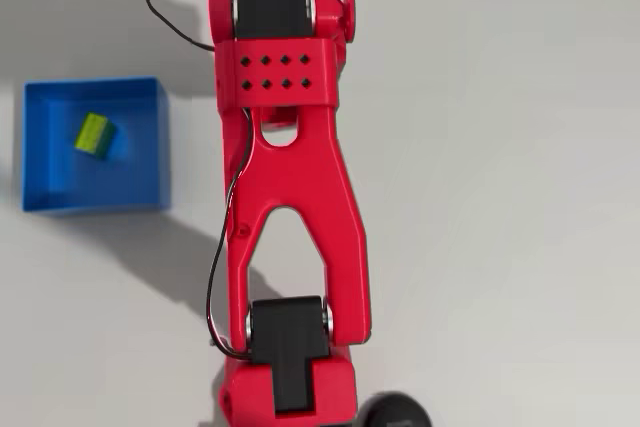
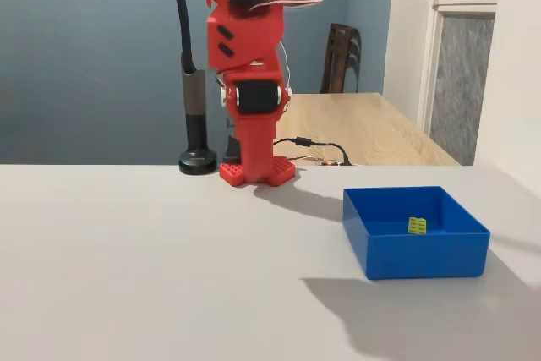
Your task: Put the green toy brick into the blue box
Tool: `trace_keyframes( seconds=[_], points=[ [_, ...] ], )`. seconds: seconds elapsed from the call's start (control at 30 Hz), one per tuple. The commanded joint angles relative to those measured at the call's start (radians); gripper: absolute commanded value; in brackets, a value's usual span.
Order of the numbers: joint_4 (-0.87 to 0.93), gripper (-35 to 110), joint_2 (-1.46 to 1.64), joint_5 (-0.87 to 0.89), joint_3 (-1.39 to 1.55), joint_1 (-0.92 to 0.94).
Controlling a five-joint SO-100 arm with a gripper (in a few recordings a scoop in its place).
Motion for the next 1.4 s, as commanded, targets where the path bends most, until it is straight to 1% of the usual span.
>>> trace_keyframes(
  seconds=[0.0, 0.13, 0.2, 0.43, 0.73, 1.07, 1.37],
  points=[
    [-0.069, 0, 0.046, -0.012, 0.08, 0.005],
    [-0.107, 0, 0.072, 0.032, 0.141, 0.021],
    [-0.163, 0, 0.127, 0.037, 0.202, 0.021],
    [-0.365, 0, 0.397, 0.02, 0.502, 0.014],
    [-0.54, 0, 0.764, 0.055, 0.876, 0.025],
    [-0.611, 0, 1.167, 0.091, 1.193, 0.025],
    [-0.623, 0, 1.431, 0.101, 1.388, 0.026]
  ],
)
